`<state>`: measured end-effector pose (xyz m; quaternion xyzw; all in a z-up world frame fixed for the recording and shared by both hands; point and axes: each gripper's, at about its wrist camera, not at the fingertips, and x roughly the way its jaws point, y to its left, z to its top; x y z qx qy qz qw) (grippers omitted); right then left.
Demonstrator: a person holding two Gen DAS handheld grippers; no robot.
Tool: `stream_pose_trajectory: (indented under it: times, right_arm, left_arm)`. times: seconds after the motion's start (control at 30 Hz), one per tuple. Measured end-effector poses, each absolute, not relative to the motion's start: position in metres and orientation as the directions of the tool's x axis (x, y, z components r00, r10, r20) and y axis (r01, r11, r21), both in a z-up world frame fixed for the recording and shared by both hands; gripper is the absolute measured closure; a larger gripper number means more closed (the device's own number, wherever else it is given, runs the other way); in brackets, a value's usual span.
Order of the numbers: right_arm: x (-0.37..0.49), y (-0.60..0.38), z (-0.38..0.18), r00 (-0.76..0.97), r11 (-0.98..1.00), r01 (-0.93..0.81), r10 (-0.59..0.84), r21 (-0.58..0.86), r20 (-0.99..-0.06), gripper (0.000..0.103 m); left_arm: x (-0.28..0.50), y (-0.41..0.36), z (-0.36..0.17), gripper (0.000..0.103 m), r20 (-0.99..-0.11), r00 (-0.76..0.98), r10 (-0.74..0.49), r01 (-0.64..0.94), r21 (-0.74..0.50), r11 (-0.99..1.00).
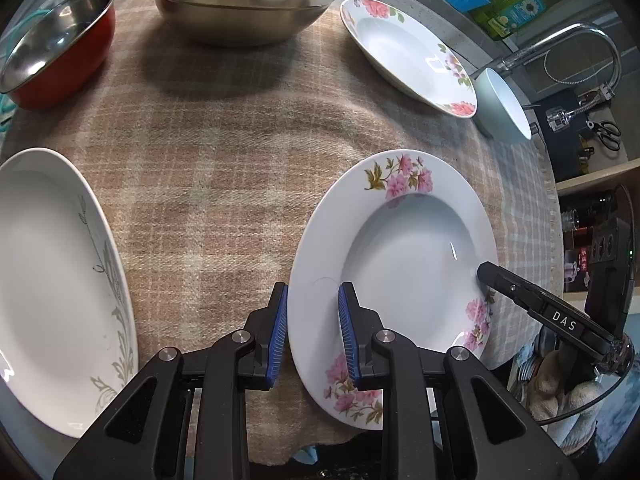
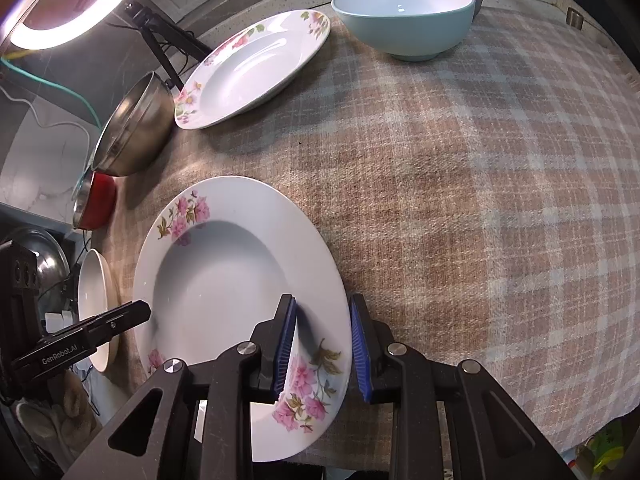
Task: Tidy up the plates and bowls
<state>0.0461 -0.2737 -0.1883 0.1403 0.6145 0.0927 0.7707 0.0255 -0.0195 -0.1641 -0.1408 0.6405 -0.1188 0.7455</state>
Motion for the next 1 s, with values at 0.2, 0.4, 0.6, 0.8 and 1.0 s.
stream_pose_trajectory:
  times: [0.2,0.4,0.6,0.8,1.0]
  right_arm:
    - [0.044,-0.274,-0.188,0.223,0.945,0.026,0.314,0.327,-0.923,0.079]
    - [0.042,-0.274,-0.189,0.221,0.947,0.02,0.31,0.322,-0.925,0.079]
    - [0.042,-0.274,-0.19,0.217,0.944,0.023,0.318,0.331,-0.923,0.077]
    - [0.036,-0.28,-0.185,0.25,0.952,0.02,0.291,0.306,-0.923,0.073]
    - [0.031,-0.295,-0.167,0.323,0.96,0.016,0.259,0.279,-0.91,0.066]
  left_arm:
    - [0.026,-0.02,-0.165,0.081,-0.922,0.15,-0.356,0.003,-0.36,0.933]
    - [0.026,-0.021,-0.165,0.081,-0.924,0.152,-0.352,0.01,-0.355,0.935]
    - [0.027,-0.02,-0.169,0.08,-0.921,0.131,-0.366,0.006,-0.369,0.929]
    - [0.026,-0.018,-0.16,0.08,-0.924,0.161,-0.346,0.024,-0.347,0.938]
    - [0.029,-0.003,-0.143,0.08,-0.918,0.216,-0.334,0.014,-0.339,0.941]
